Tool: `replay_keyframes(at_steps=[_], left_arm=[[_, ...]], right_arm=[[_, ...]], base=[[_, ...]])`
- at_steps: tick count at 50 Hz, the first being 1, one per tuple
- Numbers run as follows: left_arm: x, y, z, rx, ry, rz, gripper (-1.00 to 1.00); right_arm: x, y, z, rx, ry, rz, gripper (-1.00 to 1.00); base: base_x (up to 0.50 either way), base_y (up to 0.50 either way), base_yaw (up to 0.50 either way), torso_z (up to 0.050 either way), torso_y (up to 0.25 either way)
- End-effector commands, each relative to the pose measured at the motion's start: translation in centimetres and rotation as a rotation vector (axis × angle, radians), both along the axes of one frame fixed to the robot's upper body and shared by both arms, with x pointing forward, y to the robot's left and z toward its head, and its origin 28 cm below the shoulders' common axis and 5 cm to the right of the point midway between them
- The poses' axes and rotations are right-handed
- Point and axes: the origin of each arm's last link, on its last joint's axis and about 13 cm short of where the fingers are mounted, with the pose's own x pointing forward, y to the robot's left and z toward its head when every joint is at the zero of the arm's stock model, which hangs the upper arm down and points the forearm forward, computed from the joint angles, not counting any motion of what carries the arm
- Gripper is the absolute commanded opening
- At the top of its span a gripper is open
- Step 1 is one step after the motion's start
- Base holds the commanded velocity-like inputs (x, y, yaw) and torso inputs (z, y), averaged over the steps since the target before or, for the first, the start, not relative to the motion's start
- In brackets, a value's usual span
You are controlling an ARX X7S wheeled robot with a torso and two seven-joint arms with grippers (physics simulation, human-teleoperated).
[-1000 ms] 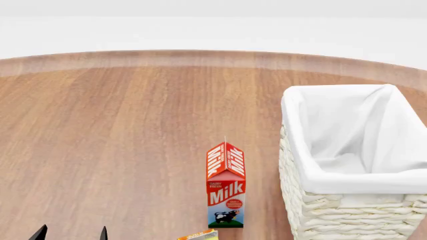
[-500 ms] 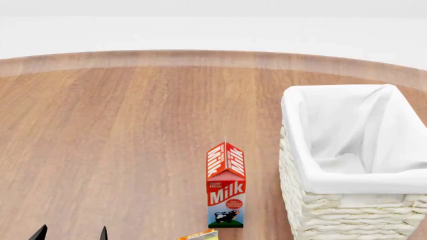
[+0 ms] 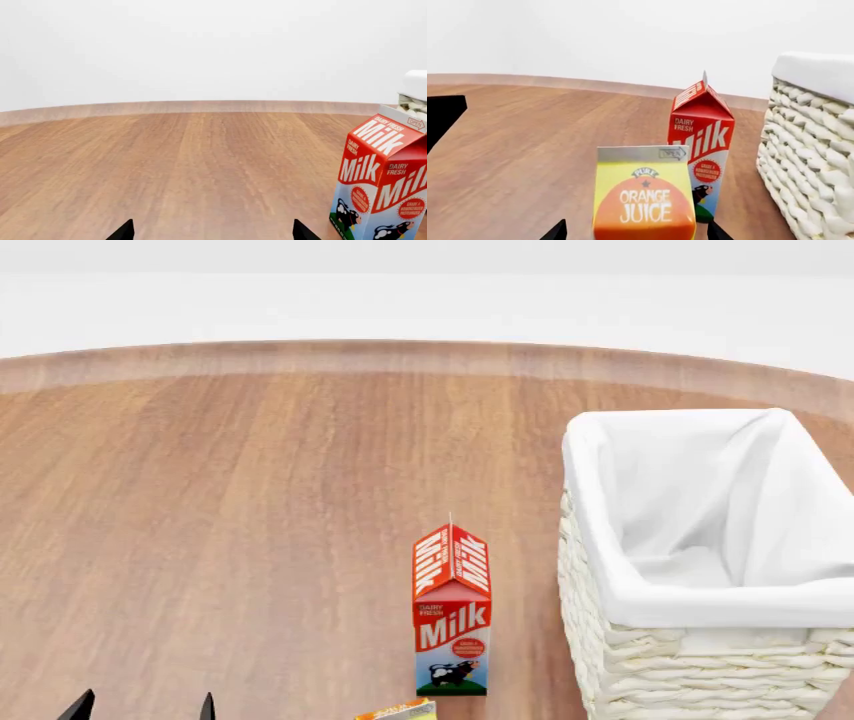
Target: Pick up the orange juice, and put it in the basket.
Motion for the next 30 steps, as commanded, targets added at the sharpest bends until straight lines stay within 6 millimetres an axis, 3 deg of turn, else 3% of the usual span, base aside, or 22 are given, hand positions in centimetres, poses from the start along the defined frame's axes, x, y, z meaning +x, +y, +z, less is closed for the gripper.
replay_keyframes(at_steps=[1, 30], left_arm=[[0.0, 0.0, 0.0, 0.0, 0.0, 0.0, 1.0], [0.0, 0.0, 0.0, 0.0, 0.0, 0.0, 1.0]], right_arm=[[0.54, 0.03, -0.2, -0.004, 0.003, -0.004, 1.0], [1.23, 0.09, -1.14, -0.013, 0.025, -0.007, 1.0]], base=[[0.0, 0.0, 0.0, 0.0, 0.0], [0.0, 0.0, 0.0, 0.0, 0.0]])
